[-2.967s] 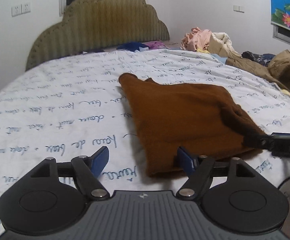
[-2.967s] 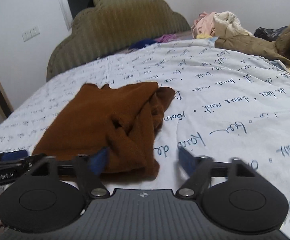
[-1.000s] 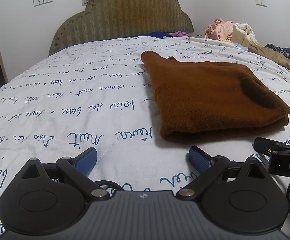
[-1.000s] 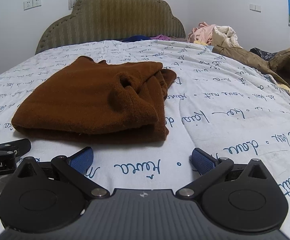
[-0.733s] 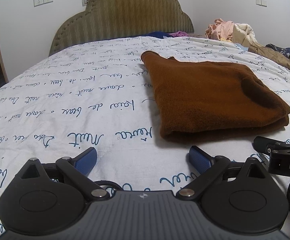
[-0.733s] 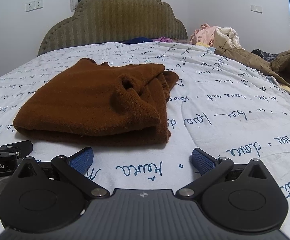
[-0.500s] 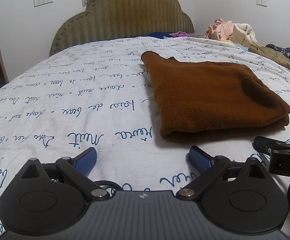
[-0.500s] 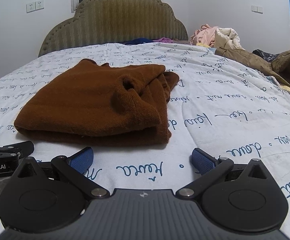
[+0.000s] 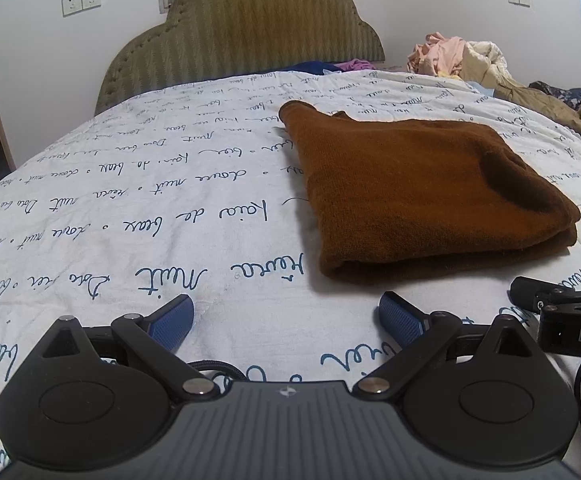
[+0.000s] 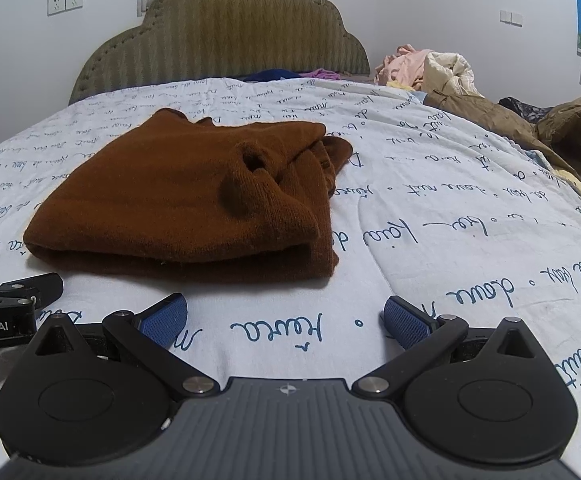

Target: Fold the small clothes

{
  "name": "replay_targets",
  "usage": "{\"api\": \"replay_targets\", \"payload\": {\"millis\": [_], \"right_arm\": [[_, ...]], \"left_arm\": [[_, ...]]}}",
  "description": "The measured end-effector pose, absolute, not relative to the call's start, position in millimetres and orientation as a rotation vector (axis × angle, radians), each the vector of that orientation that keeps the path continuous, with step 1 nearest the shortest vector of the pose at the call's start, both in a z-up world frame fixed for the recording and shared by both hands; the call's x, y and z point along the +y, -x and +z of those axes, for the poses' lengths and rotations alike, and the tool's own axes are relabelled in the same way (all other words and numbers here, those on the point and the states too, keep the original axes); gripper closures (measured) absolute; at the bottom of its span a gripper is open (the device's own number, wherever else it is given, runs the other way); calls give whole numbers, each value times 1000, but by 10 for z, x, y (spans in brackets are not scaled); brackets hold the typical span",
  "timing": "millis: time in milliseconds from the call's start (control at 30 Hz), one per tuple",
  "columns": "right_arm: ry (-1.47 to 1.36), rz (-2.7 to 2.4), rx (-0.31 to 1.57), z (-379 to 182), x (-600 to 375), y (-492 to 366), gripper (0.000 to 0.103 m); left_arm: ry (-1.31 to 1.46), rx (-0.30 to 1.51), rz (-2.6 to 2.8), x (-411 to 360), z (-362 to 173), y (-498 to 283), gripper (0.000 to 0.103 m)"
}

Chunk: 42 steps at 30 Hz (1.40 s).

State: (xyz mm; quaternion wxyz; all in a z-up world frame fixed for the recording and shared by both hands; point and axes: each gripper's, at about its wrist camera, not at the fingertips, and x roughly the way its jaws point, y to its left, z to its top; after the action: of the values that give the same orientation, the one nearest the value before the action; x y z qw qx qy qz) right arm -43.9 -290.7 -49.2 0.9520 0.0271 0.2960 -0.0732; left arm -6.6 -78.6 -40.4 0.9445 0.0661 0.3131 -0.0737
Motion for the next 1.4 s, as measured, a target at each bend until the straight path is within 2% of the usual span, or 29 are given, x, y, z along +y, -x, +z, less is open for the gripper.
{"api": "replay_targets", "payload": {"millis": [667,1400], "right_arm": [[-266,-102,696,-255,-2955,692,0],[-158,-80,689,-193,-2826,735,0]], "left_arm": [[-90,723,-122,-615,-183,224,3],[-76,750,-91,-580,-186,218,3]]}}
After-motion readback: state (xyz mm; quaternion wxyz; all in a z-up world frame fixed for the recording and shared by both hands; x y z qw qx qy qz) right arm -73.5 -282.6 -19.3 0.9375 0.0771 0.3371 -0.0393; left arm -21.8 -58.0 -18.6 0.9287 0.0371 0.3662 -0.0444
